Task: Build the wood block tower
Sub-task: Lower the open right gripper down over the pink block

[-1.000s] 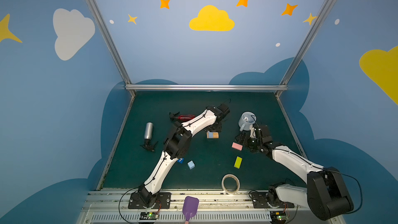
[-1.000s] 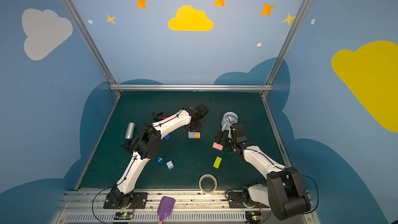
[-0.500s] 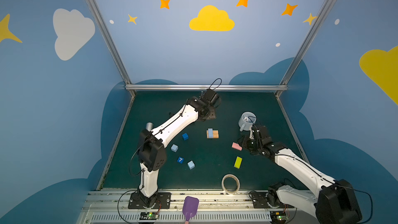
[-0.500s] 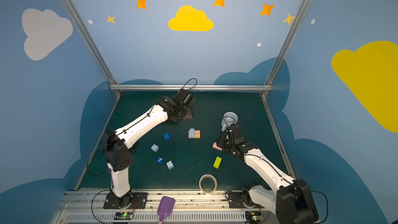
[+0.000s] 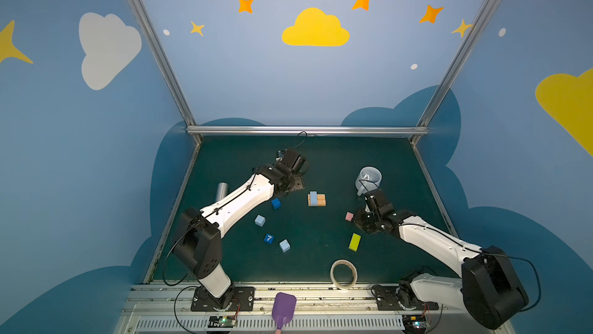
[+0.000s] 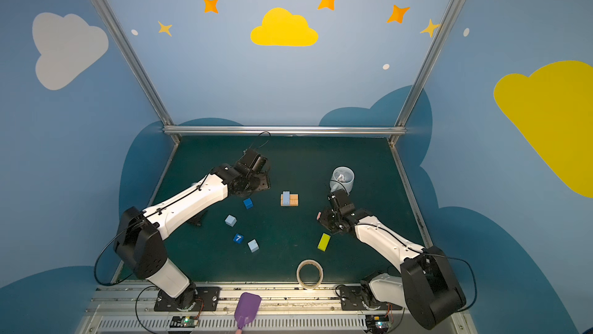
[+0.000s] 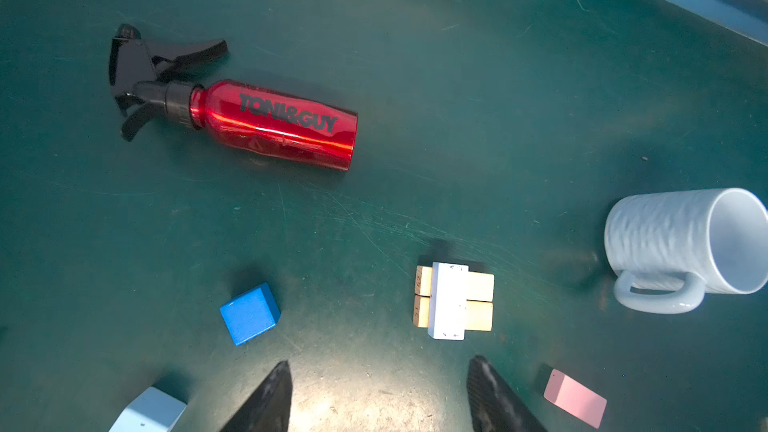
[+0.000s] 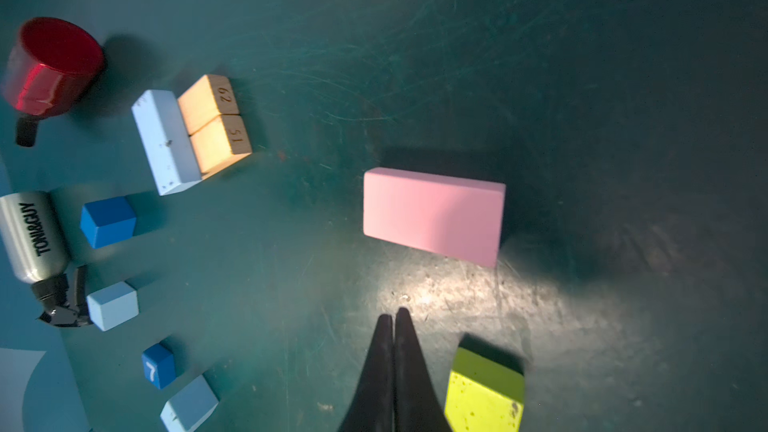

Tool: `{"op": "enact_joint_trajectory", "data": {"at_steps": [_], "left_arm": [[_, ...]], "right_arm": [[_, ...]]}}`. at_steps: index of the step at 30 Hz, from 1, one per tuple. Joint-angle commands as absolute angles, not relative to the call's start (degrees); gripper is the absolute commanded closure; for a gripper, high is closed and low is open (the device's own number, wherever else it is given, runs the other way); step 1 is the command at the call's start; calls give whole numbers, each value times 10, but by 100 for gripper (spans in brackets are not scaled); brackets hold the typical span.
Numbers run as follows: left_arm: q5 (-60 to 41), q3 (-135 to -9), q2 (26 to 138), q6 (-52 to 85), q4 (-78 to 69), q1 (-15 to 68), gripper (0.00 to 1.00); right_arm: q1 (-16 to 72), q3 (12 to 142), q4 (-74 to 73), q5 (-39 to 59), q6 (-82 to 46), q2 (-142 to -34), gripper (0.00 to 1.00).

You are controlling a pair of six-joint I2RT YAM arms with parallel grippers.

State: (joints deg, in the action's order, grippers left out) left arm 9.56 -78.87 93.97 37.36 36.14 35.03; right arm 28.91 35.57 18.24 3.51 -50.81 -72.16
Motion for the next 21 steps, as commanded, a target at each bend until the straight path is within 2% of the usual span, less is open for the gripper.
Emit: {"op": "enact_joint_trajectory", "data": {"at_steps": [1,7,8,11,17,18,21], "left_arm": [[107,-783,922,376,342,341,33],[97,-763,913,377,324,334,33],[95,-761,912,377,321,333,33],[93,-757,910,374,316,331,33],[87,-747,912,373,309,321,33],[83,-746,913,373,307,319,33],[75,-740,915,374,302,311,33]], "right_arm": [[293,353,192,23,-517,-738,100],[294,362,204,10,-514,-754,98],[295,367,210,4,-513,-751,82],[308,382,242,-29,-507,-739,68],[321,428,299,-85,-508,-742,33],[322,433,298,-84,-508,-749,29],[323,448,297,-84,-506,-778,27]]}}
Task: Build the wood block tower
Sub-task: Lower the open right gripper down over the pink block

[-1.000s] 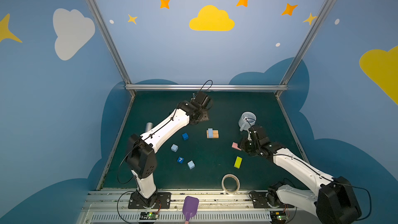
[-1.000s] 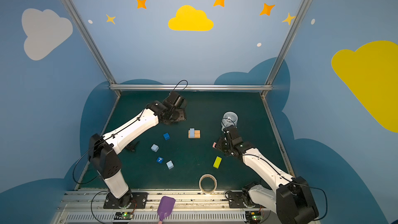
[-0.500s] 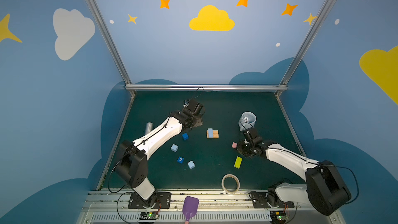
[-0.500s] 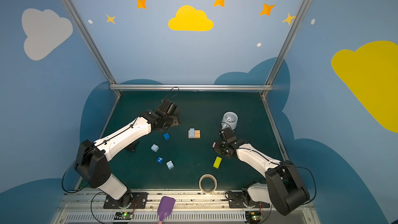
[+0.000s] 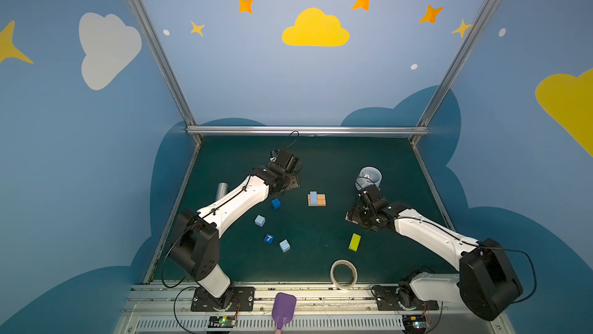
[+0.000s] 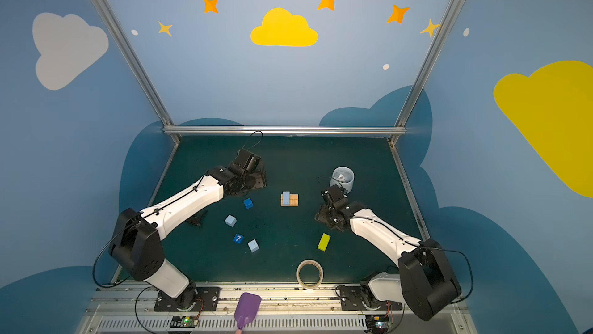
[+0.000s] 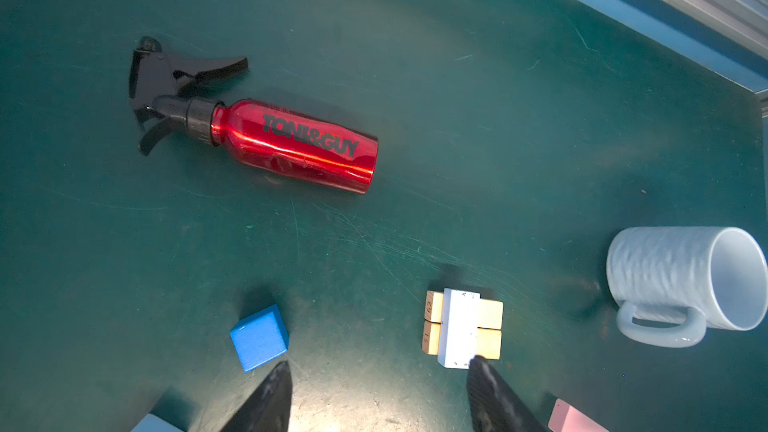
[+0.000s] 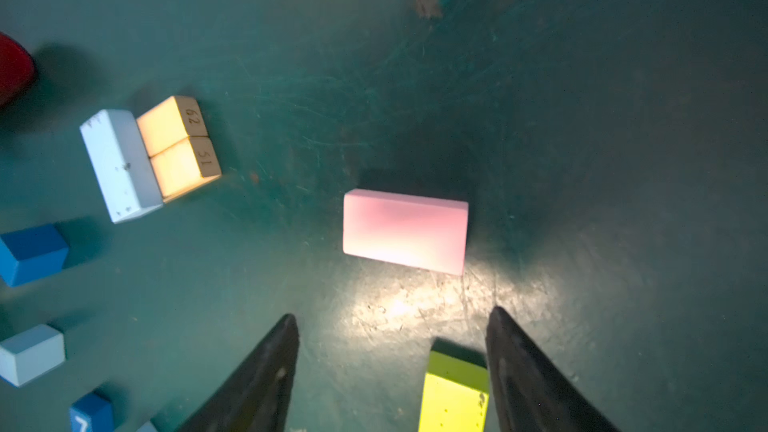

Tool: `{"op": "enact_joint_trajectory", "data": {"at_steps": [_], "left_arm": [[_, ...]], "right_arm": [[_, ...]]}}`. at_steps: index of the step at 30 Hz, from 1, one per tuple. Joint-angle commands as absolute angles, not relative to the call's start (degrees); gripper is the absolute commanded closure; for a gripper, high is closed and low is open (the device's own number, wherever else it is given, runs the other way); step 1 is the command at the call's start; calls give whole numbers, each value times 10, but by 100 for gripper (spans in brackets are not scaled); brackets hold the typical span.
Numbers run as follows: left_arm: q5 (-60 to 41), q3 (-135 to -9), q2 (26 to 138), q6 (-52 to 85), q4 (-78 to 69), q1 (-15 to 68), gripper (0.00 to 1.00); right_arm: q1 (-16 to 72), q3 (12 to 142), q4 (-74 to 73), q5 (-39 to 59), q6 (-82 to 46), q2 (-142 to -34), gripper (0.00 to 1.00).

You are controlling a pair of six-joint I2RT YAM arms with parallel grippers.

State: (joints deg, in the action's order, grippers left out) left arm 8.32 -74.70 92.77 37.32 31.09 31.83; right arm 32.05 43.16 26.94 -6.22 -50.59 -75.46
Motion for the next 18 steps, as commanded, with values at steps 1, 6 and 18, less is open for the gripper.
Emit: {"op": "enact_joint_trajectory", "data": {"at_steps": [1,6,18], "left_arm": [[72,-738,915,374,301,309,33],[63,-731,915,374,295,299,33],[45,-729,932,373,285,288,33]], "right_arm": [[323,456,301,-86,-505,-792,27],[325,488,320,-104,-500,-837,21],[327,522,315,-89,-490,-899,19]]}}
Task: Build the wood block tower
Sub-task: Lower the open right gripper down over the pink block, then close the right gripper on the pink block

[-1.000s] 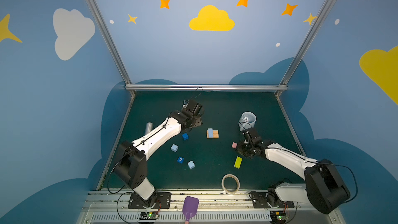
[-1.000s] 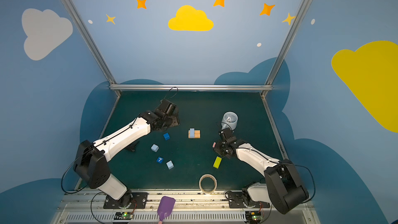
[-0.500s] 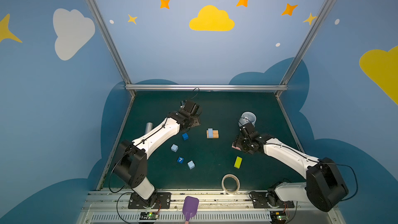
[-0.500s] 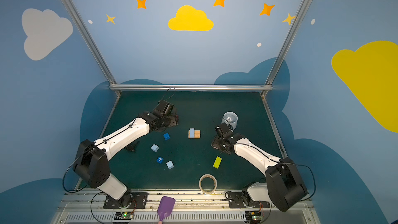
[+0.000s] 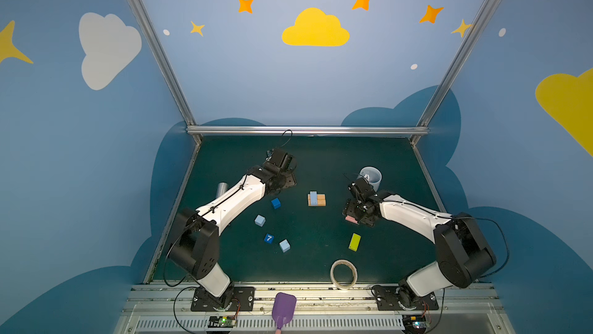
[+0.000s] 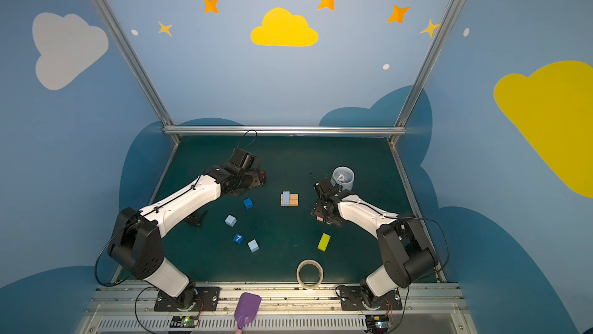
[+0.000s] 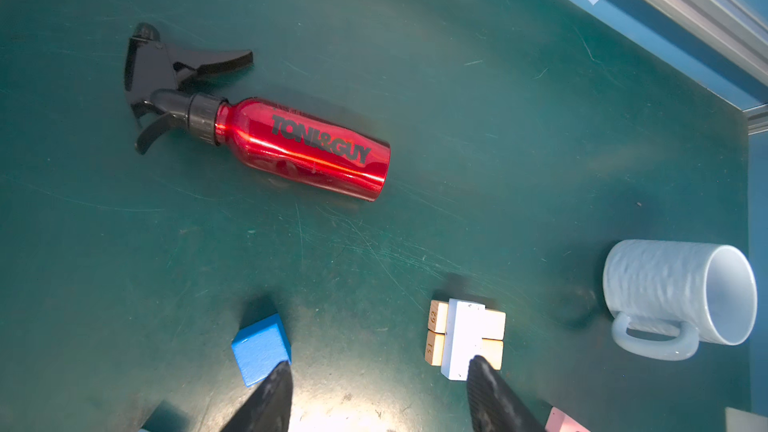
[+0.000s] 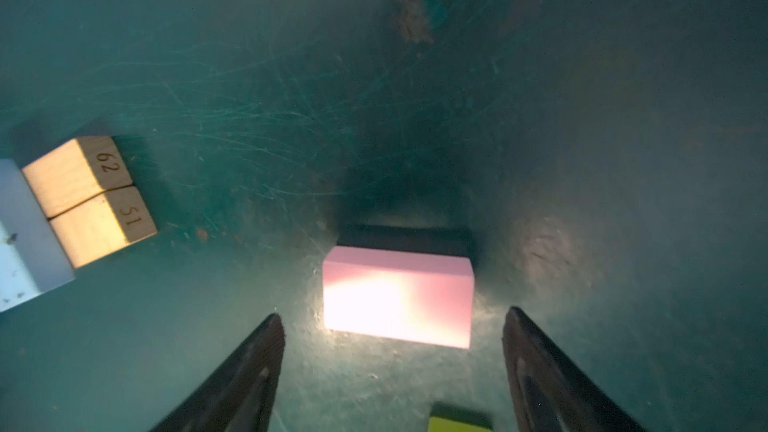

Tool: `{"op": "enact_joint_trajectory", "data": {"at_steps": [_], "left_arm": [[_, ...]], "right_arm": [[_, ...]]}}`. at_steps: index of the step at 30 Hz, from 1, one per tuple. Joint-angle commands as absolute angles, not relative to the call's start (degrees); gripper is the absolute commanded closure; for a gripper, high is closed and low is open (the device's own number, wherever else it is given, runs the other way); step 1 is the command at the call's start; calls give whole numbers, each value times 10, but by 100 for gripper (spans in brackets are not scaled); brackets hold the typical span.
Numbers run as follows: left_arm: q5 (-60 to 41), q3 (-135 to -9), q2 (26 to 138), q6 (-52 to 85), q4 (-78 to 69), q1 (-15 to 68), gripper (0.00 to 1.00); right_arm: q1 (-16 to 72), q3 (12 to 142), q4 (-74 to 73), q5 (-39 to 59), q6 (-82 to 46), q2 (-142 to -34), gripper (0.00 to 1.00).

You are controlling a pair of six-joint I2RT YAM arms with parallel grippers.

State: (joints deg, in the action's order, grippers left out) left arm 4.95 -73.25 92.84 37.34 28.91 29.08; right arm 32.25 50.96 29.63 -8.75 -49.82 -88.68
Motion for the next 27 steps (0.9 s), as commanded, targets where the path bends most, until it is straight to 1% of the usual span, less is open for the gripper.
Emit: {"op": "enact_joint_trajectory", "data": {"at_steps": [1,18,27], "left_arm": [[44,-729,933,373,285,287,33],[37,-732,942,374,286,285,33],[35,-732,944,374,287,284,34]], "right_arm": [[328,524,319,-90,-490,-903,20],[333,538,336,-97,-480,-932,23],[335,540,335,-98,-478,-938,30]]}}
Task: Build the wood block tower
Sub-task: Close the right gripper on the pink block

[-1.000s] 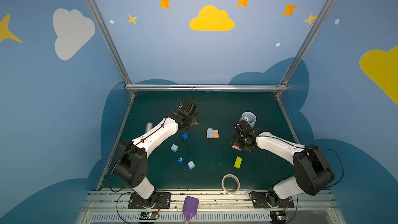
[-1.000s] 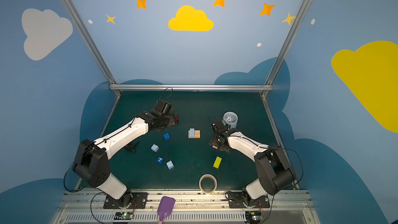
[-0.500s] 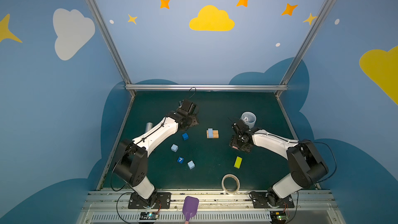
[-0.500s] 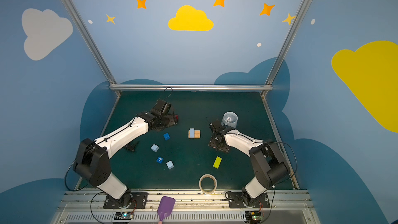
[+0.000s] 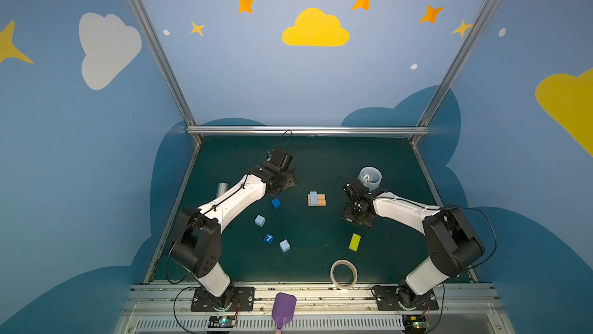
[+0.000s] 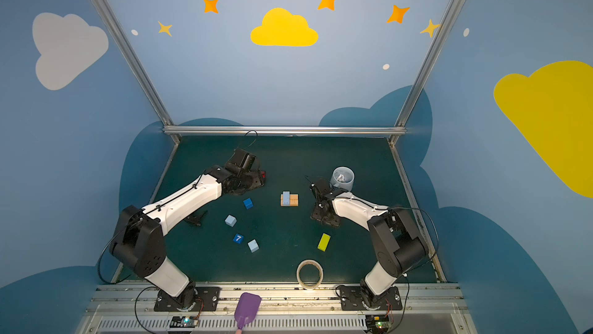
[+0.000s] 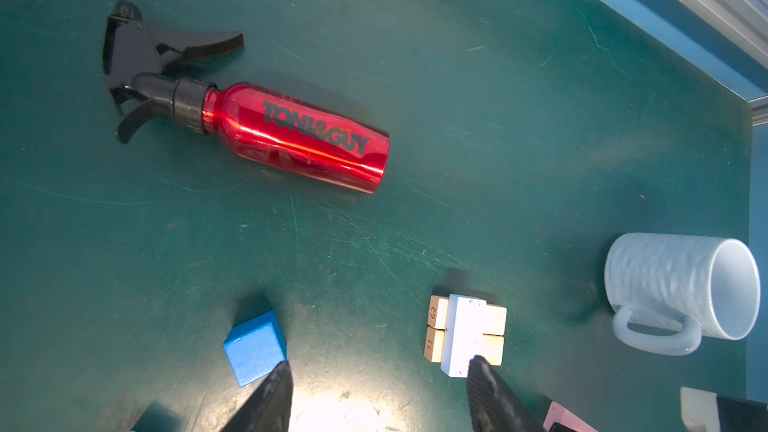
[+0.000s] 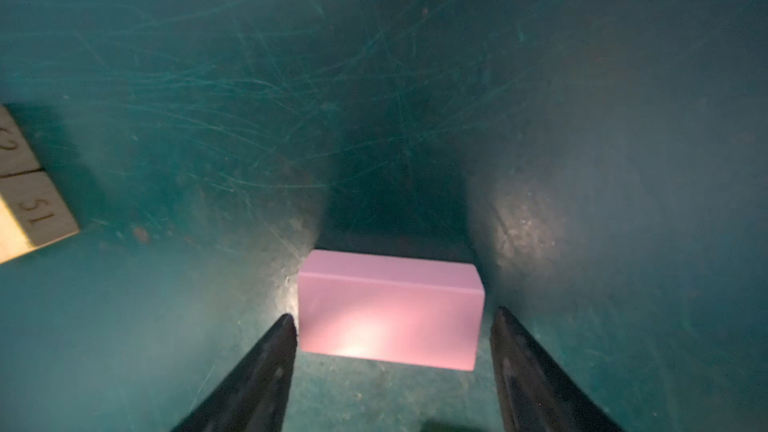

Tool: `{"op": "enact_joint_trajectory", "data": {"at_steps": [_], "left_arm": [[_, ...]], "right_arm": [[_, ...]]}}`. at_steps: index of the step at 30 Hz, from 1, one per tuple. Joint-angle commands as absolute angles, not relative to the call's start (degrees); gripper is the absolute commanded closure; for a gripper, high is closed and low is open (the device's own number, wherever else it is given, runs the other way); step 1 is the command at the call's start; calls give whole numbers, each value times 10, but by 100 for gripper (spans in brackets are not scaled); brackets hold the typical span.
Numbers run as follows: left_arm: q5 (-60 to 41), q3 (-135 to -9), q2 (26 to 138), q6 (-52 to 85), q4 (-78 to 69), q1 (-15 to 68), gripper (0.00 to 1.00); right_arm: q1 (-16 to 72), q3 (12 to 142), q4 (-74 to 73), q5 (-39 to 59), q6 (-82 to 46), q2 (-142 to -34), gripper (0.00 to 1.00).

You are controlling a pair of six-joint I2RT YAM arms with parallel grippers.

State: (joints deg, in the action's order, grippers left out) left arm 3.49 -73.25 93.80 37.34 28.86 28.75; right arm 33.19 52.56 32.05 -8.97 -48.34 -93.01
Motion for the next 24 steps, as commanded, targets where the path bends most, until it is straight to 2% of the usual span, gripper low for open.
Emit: {"op": "enact_joint_trajectory", "data": {"at_steps": [1,24], "left_arm": [[35,-732,944,374,287,284,34],[32,-734,944,371,290,284,34]], "right_arm": [[335,540,336,-98,-478,-939,31],[337,555,355,-108,-466,-939,45]]}}
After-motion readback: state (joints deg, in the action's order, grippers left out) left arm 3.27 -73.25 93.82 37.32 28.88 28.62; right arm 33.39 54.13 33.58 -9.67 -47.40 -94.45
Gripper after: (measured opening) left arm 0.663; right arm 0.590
